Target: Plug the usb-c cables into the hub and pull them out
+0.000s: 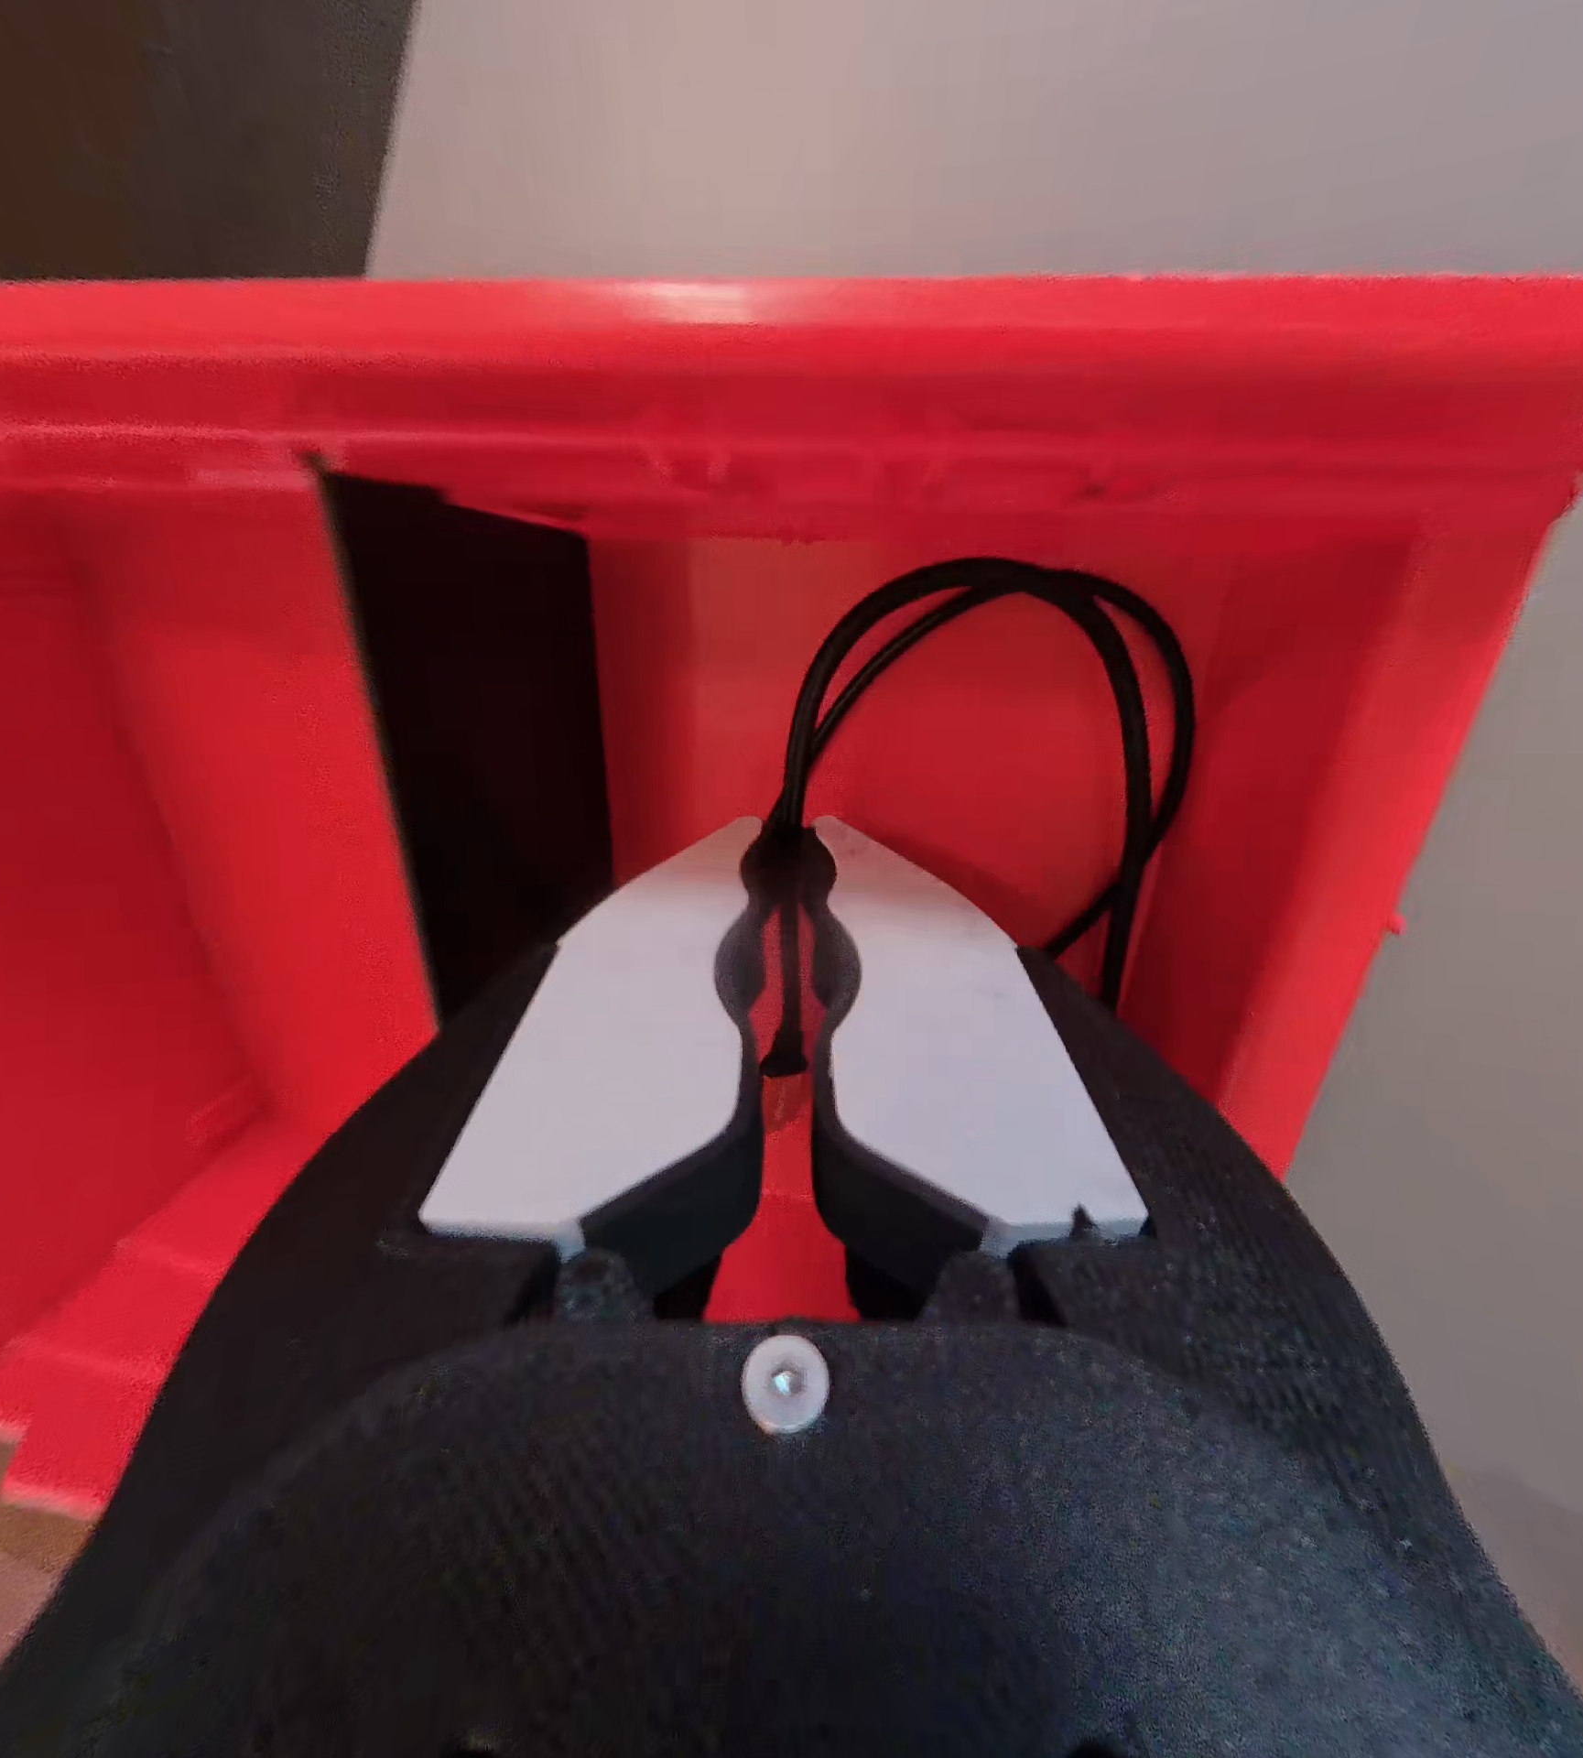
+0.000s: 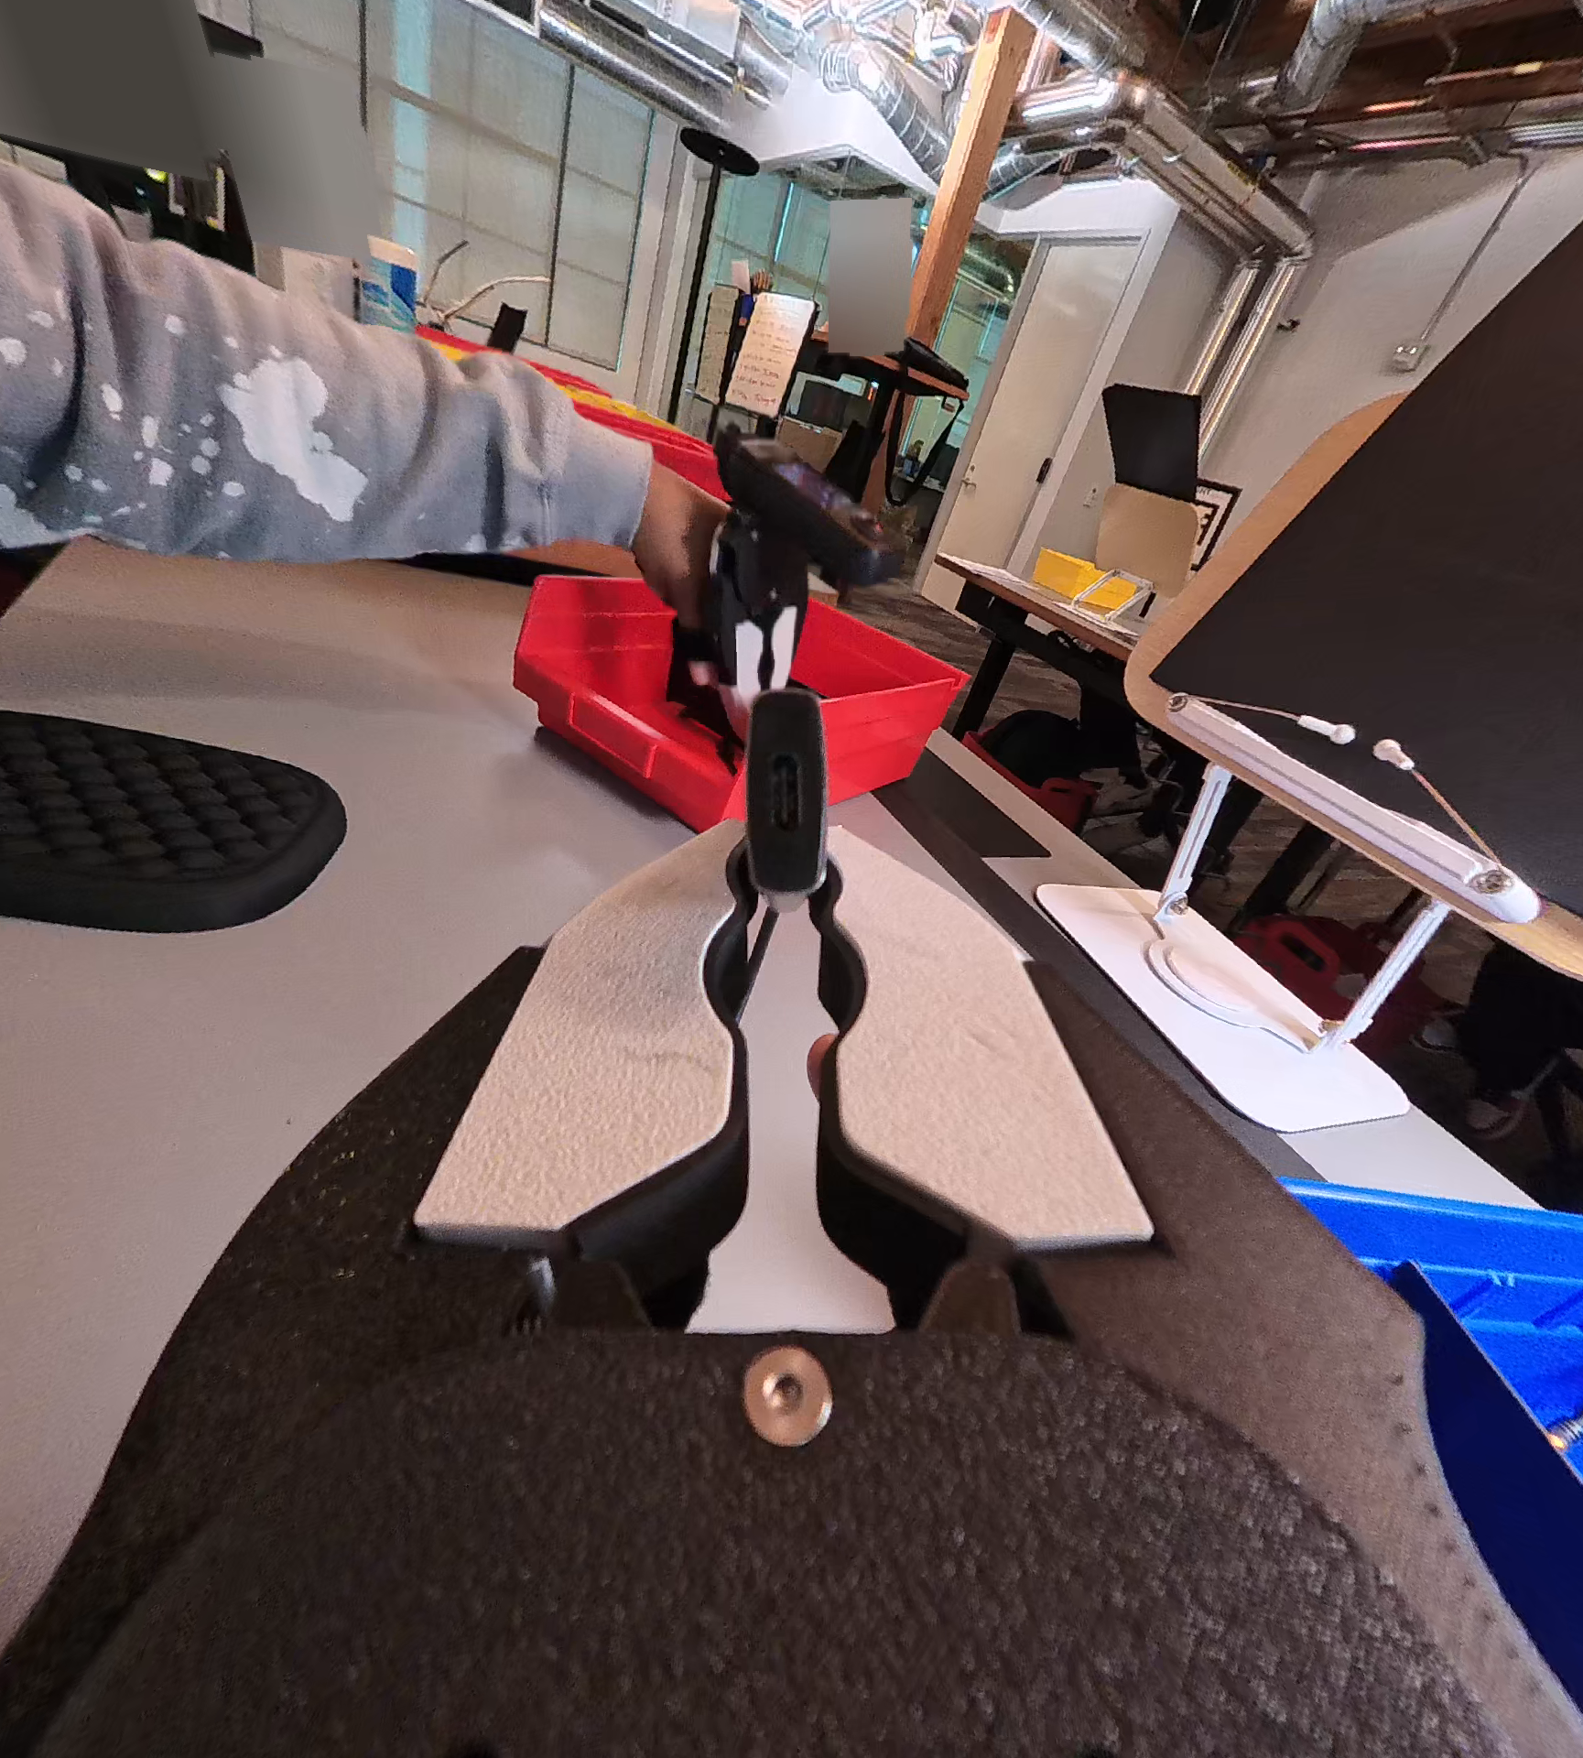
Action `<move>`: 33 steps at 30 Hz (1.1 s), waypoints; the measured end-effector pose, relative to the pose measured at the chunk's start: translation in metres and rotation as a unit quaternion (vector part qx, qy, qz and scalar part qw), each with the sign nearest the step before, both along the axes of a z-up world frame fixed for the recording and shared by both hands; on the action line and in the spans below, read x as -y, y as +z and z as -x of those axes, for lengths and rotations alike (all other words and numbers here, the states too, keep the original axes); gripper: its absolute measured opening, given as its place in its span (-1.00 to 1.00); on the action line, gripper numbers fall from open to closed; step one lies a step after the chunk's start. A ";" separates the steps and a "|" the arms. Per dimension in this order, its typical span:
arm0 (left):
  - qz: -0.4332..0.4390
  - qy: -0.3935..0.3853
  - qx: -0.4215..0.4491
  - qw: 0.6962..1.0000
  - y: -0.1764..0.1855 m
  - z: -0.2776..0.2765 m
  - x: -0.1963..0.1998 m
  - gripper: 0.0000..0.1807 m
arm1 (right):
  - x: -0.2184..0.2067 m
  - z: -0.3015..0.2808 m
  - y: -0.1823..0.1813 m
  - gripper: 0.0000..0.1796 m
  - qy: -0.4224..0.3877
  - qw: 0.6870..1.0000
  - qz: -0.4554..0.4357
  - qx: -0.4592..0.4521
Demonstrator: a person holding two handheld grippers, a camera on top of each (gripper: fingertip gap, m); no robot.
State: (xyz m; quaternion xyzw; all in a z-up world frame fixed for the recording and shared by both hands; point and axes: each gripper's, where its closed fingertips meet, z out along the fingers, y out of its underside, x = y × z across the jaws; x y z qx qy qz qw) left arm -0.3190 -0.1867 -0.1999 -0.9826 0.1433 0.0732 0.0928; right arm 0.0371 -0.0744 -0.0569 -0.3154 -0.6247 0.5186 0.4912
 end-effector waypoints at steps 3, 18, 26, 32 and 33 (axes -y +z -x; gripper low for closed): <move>-0.042 0.022 -0.018 0.999 0.036 0.004 0.004 -0.95 | -0.001 -0.002 0.003 -0.90 -0.002 1.000 0.004 -0.005; -0.387 0.024 0.214 0.897 0.179 -0.142 -0.032 -0.95 | -0.025 -0.004 0.011 -0.90 -0.046 0.998 0.029 -0.024; -0.260 0.158 0.451 0.839 0.049 -0.232 -0.043 -0.95 | -0.042 -0.006 0.006 -0.90 -0.071 0.996 0.042 -0.015; -0.218 0.099 0.410 0.880 0.015 -0.242 -0.016 -0.82 | -0.047 -0.007 0.004 -0.90 -0.077 0.996 0.042 -0.013; -0.220 0.061 0.378 0.897 0.015 -0.242 -0.011 -0.82 | -0.048 -0.006 0.004 -0.90 -0.077 0.996 0.043 -0.013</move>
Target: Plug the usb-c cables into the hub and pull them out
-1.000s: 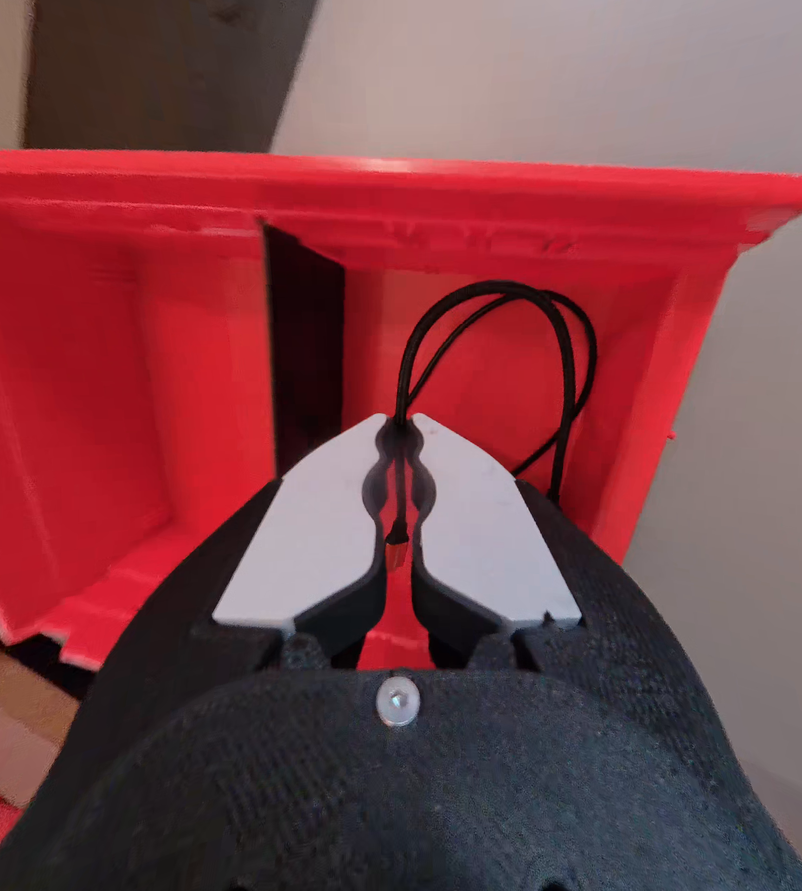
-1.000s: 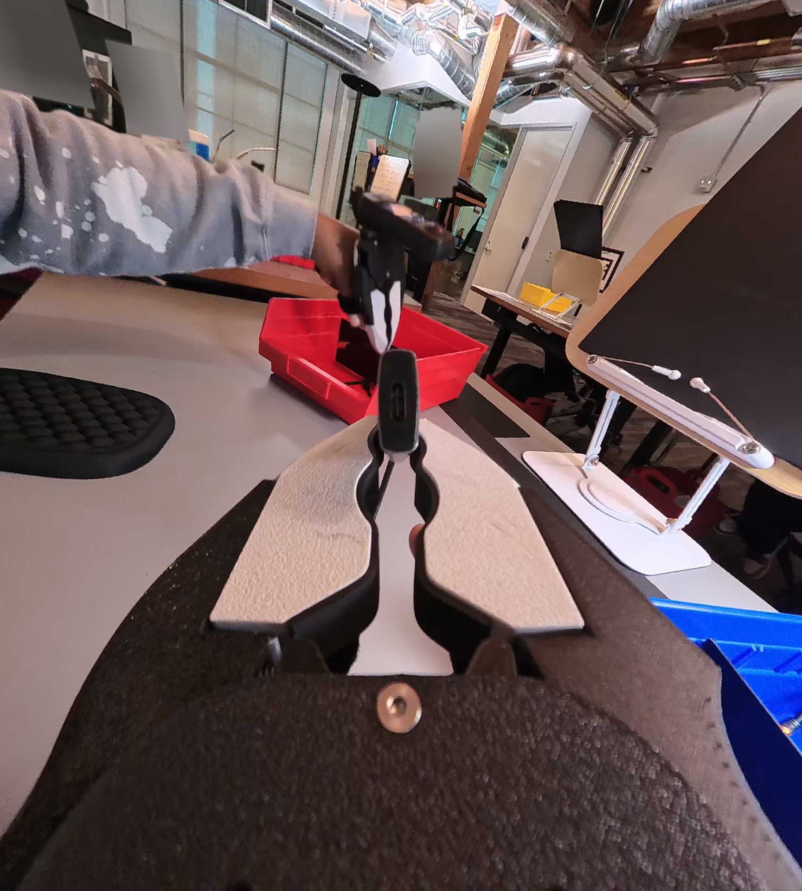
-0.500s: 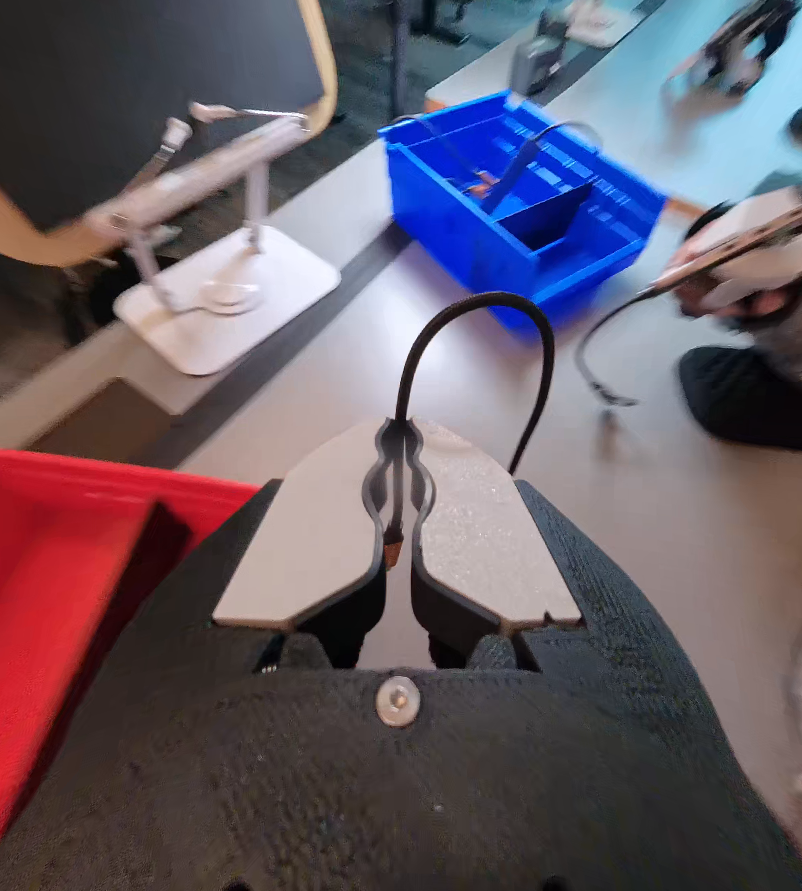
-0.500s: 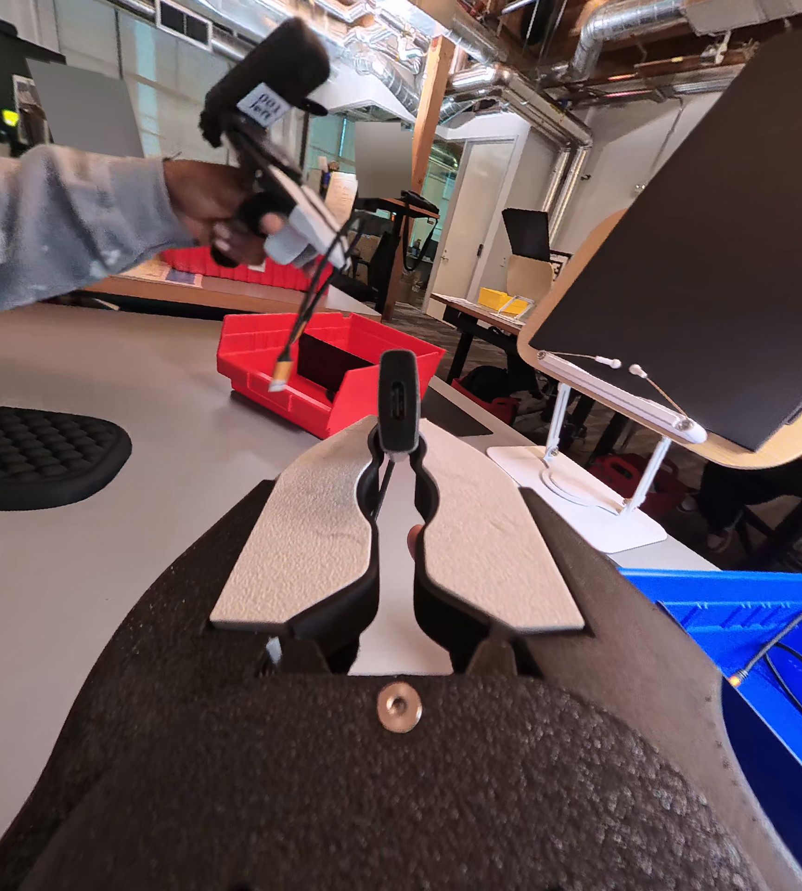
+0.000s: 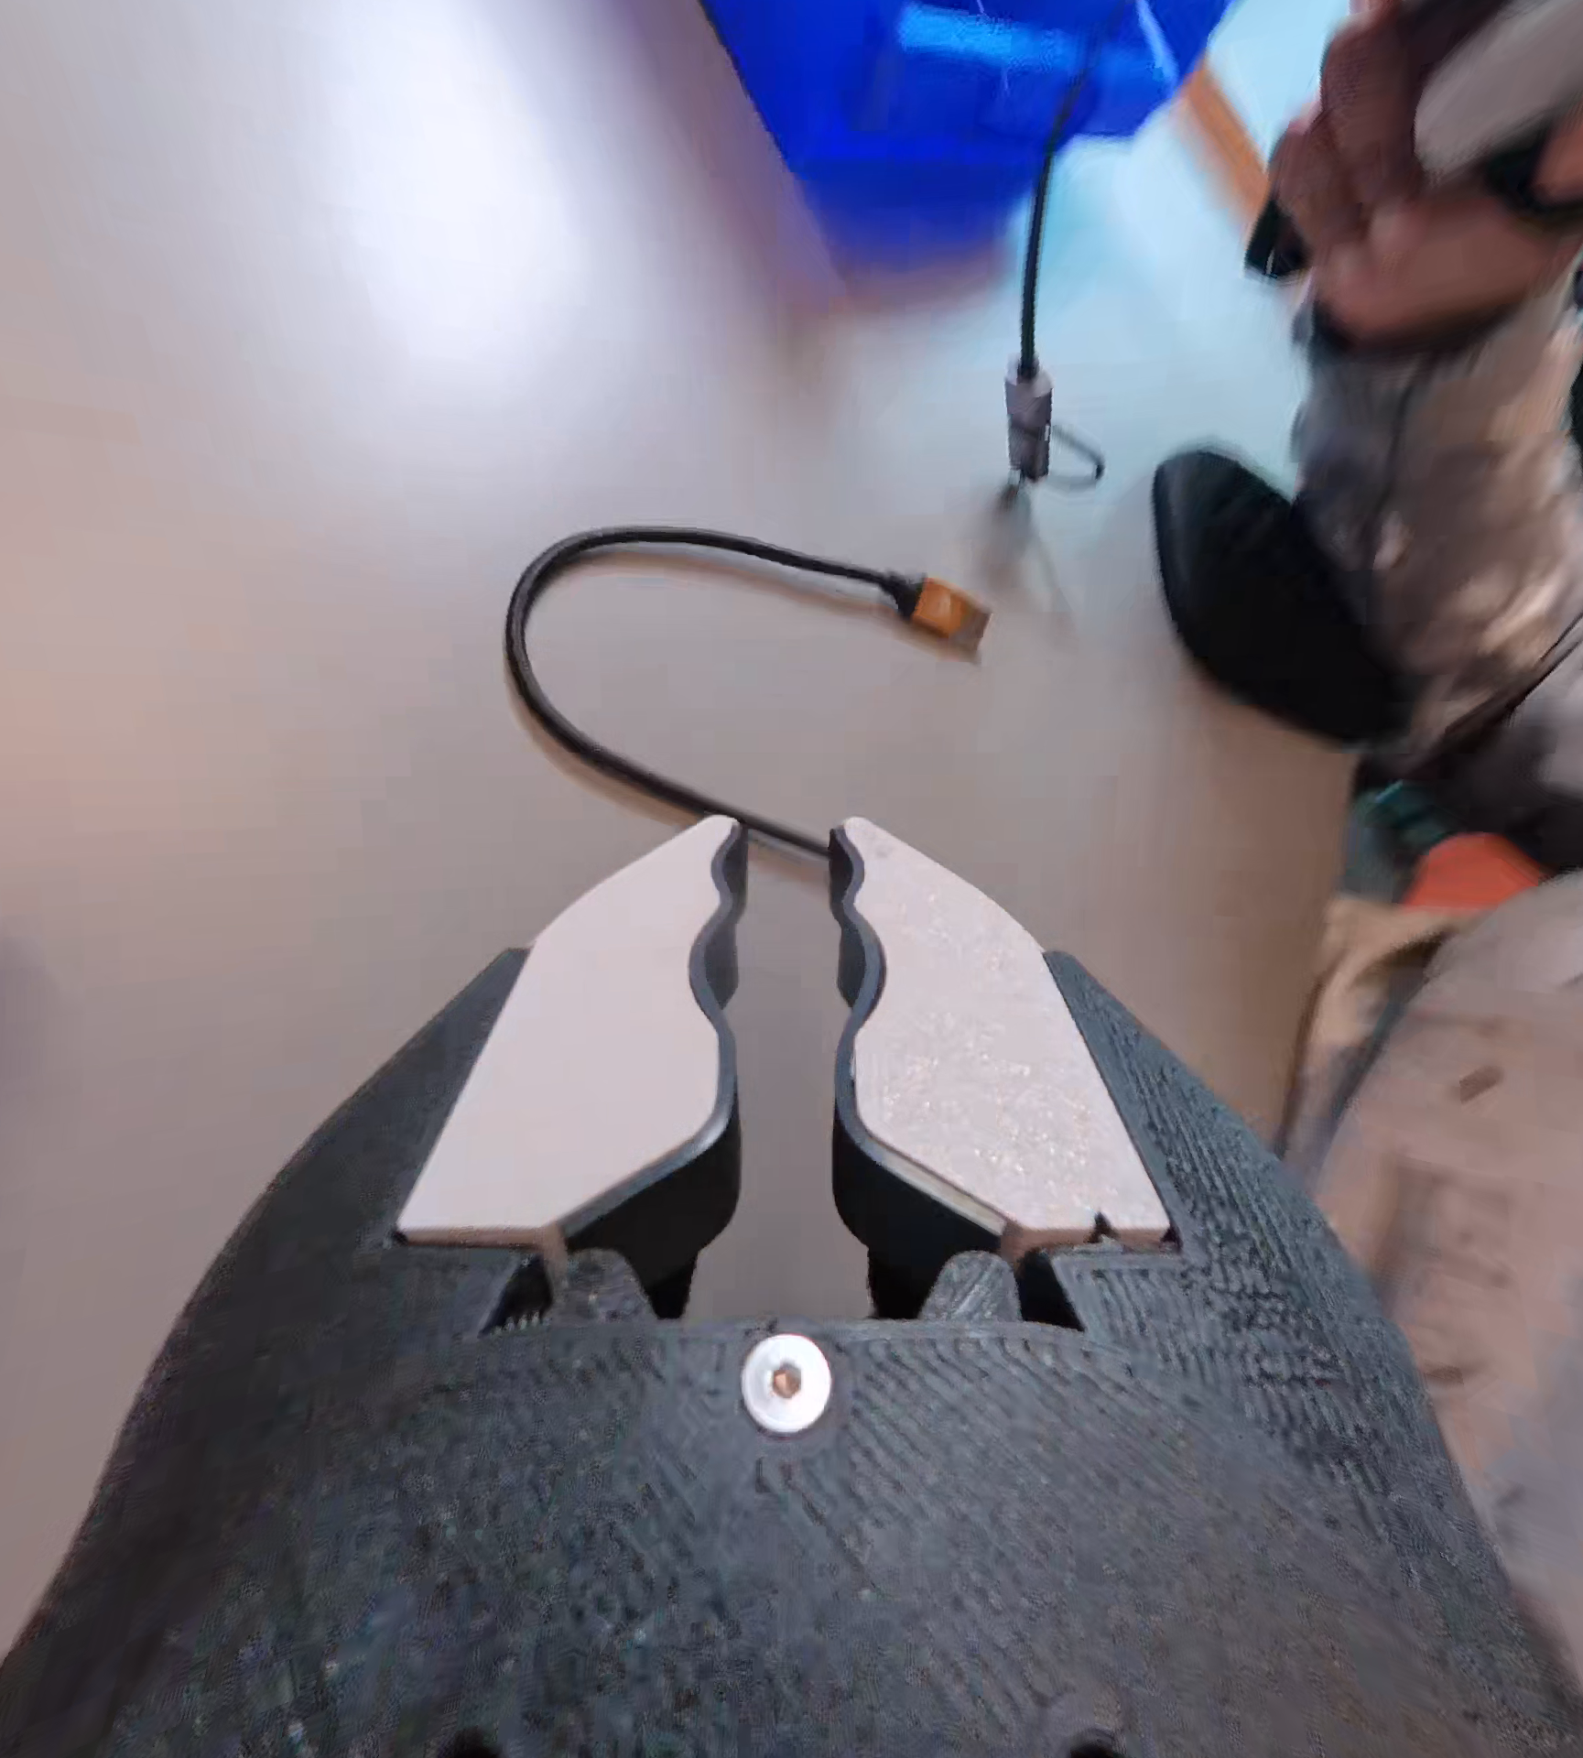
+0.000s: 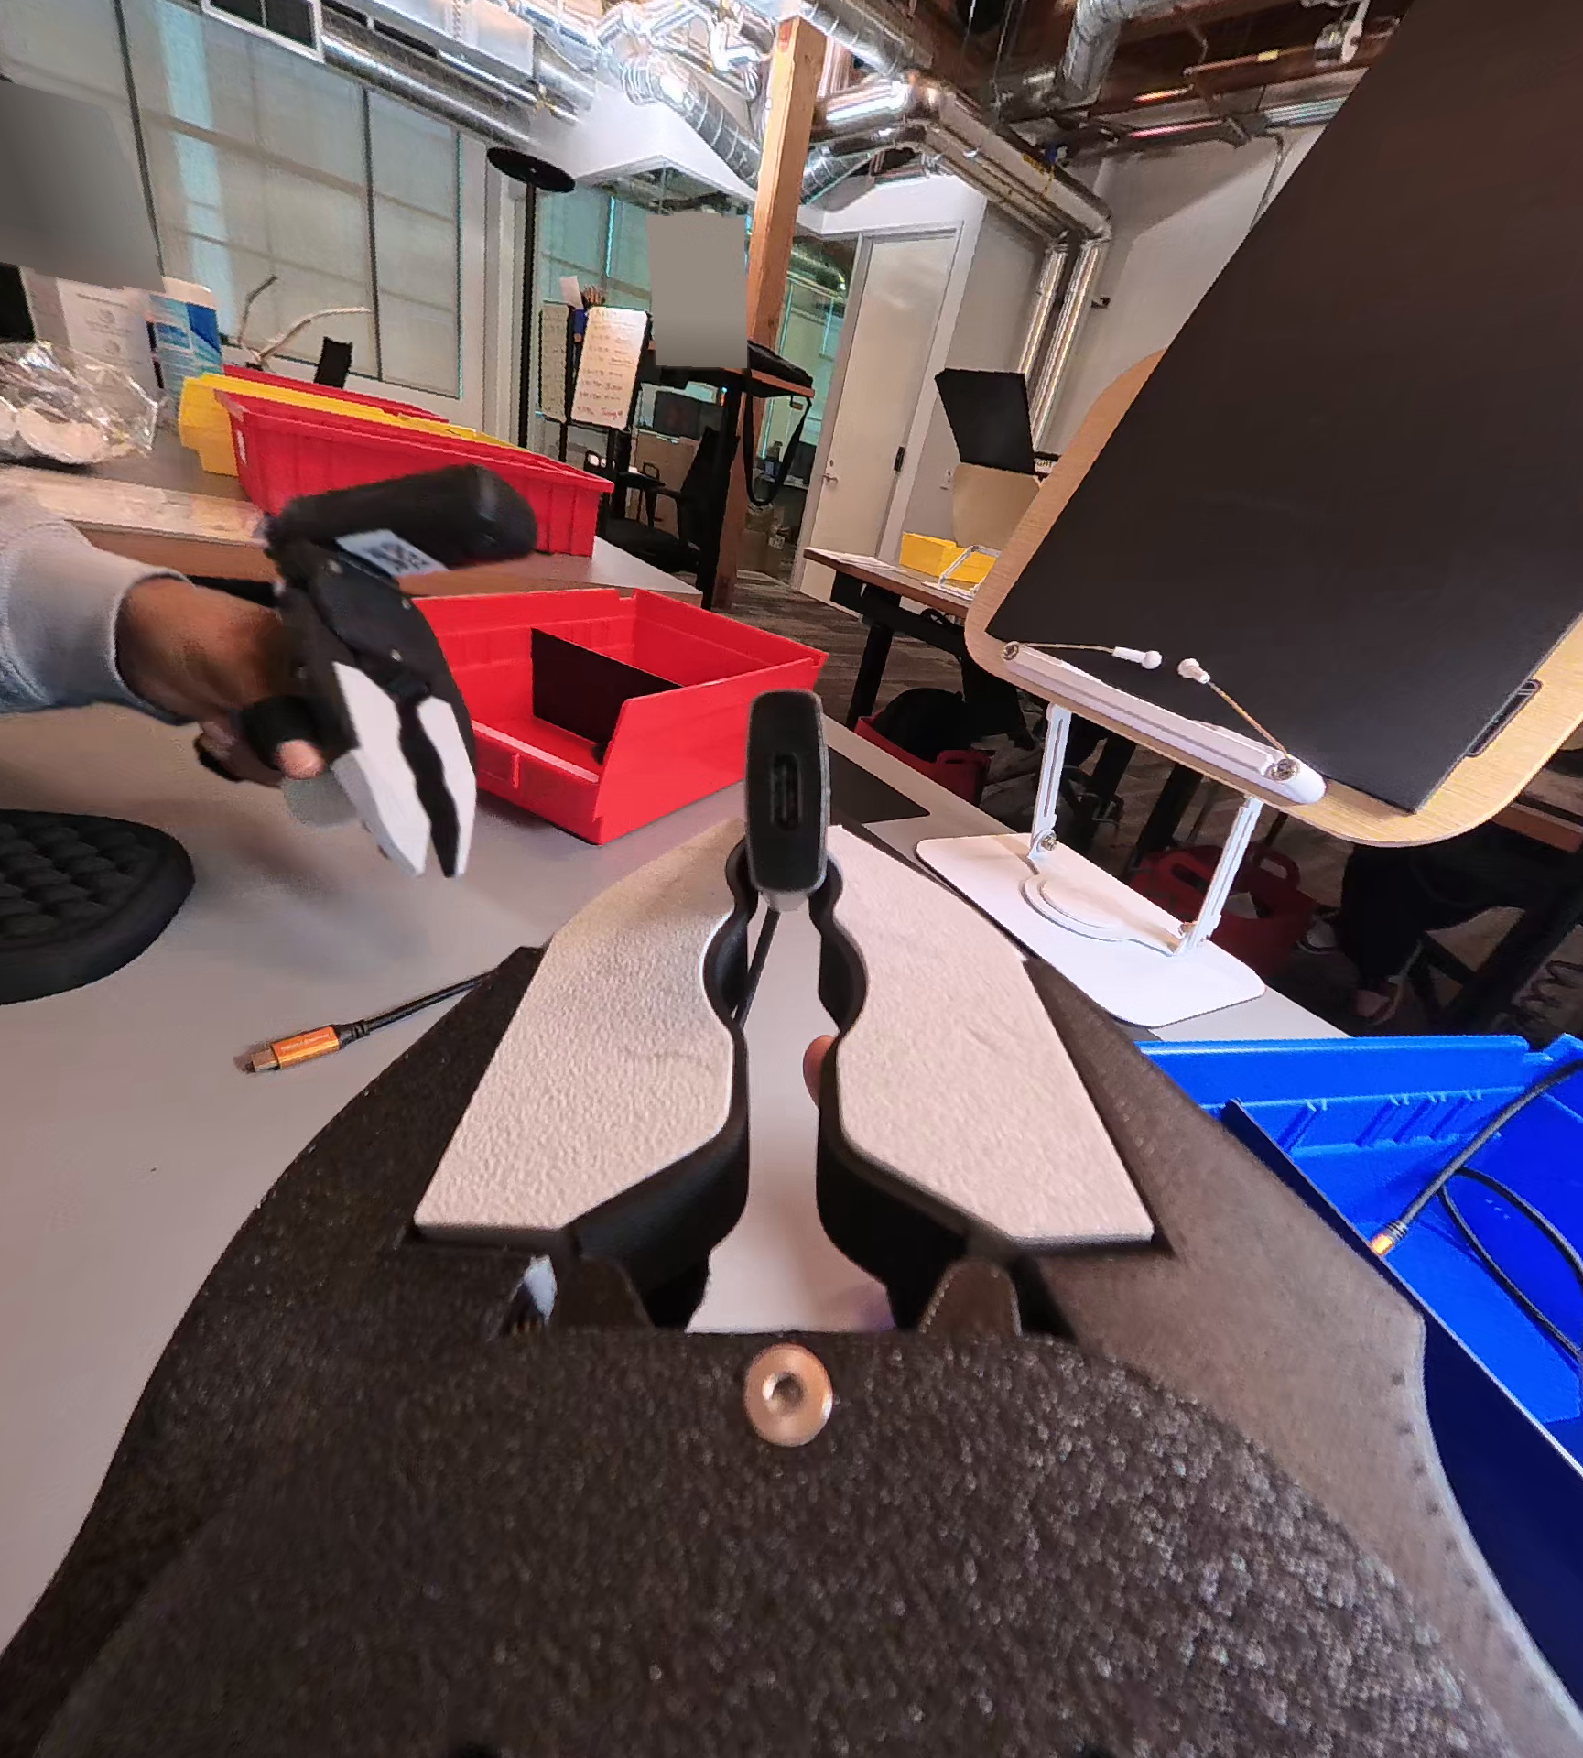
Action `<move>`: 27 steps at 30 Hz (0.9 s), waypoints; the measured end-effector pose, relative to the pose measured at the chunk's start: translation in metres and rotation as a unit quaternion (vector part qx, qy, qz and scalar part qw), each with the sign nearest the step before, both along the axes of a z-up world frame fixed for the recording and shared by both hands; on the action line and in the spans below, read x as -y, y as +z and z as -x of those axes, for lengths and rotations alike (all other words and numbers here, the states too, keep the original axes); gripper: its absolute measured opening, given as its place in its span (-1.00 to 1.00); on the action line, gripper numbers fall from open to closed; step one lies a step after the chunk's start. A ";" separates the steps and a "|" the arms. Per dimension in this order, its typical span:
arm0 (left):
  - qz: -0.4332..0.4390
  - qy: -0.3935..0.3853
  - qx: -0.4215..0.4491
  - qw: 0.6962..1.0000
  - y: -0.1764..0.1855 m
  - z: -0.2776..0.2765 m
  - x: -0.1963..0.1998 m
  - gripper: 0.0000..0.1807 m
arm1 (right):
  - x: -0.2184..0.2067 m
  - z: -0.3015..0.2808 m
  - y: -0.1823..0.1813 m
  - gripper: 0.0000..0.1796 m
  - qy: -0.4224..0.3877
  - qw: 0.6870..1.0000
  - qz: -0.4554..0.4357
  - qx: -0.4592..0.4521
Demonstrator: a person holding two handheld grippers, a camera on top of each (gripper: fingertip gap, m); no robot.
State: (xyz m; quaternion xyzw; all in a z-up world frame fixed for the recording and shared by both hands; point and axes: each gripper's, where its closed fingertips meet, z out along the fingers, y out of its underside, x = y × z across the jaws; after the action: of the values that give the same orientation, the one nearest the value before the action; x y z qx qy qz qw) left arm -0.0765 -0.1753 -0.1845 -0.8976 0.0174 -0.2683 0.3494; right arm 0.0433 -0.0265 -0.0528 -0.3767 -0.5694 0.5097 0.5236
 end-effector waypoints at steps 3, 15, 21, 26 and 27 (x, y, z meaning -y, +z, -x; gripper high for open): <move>-0.037 -0.102 -0.124 0.986 0.004 -0.010 0.009 -0.80 | -0.001 0.001 -0.001 -0.90 0.000 1.000 0.003 0.001; 0.018 -0.446 -0.259 0.857 -0.047 -0.054 0.008 -0.66 | -0.001 -0.001 -0.005 -0.90 0.001 1.000 0.008 0.003; 0.044 -0.420 -0.273 0.864 -0.050 -0.062 0.000 -0.80 | -0.003 0.001 -0.012 -0.90 0.001 1.000 0.008 0.014; 0.063 -0.229 -0.238 0.942 -0.048 -0.062 -0.027 -0.81 | 0.000 0.002 -0.014 -0.90 0.006 1.000 0.008 0.016; 0.060 -0.216 -0.216 0.950 -0.047 -0.065 -0.028 -0.80 | 0.001 0.002 -0.015 -0.90 0.008 1.000 0.008 0.019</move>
State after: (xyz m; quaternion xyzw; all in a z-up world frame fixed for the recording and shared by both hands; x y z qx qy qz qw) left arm -0.0118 -0.1473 -0.2313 -0.9281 0.2700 -0.1373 0.2164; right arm 0.0409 -0.0277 -0.0675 -0.3860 -0.5778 0.5112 0.5057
